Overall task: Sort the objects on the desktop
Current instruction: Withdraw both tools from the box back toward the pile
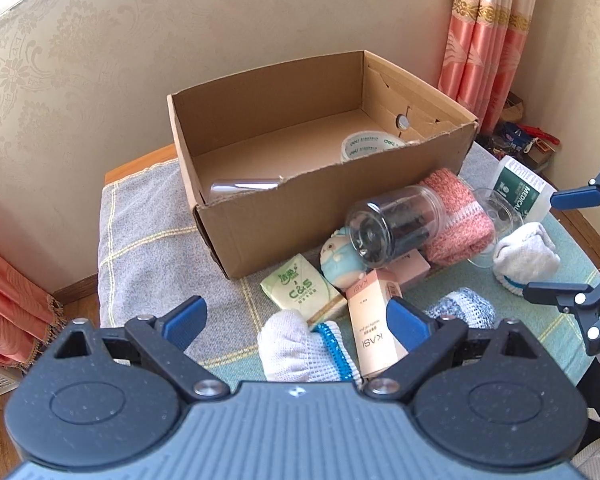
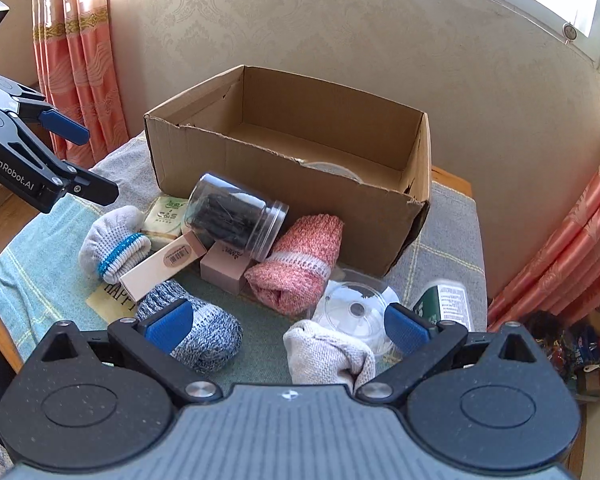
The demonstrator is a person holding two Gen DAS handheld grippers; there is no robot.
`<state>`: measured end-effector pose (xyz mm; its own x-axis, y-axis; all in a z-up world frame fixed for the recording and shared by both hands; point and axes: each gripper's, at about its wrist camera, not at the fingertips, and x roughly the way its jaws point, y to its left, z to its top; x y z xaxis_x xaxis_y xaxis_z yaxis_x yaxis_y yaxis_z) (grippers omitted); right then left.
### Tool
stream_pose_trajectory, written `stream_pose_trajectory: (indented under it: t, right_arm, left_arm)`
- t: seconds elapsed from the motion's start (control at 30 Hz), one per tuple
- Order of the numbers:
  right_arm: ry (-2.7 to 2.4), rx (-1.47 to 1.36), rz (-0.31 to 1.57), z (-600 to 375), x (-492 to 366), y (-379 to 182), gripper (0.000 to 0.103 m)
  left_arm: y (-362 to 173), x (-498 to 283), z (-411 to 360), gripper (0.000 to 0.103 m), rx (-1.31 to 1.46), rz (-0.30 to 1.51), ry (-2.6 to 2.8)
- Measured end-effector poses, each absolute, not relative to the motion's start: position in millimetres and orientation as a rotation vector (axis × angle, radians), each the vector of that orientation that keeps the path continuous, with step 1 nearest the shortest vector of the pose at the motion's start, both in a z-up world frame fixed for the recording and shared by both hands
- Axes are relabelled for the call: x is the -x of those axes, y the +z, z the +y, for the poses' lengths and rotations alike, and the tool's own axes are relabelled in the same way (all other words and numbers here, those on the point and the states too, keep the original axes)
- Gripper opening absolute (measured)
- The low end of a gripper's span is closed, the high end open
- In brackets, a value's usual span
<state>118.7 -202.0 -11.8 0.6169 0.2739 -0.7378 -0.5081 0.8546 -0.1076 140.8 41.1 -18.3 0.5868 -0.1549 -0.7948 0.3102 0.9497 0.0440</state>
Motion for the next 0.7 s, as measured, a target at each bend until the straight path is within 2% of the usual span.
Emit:
stream_pose_trajectory:
  t: [0.27, 0.7]
  right_arm:
    - [0.417, 0.254, 0.852, -223, -119, -38, 0.103]
    - [0.471, 0.205, 0.899, -218, -138, -47, 0.103]
  left_arm:
    - [-36, -129, 31, 0.096, -0.192, 0.937, -0.275]
    - [-51, -130, 31, 0.096, -0.204, 0.972, -0.268]
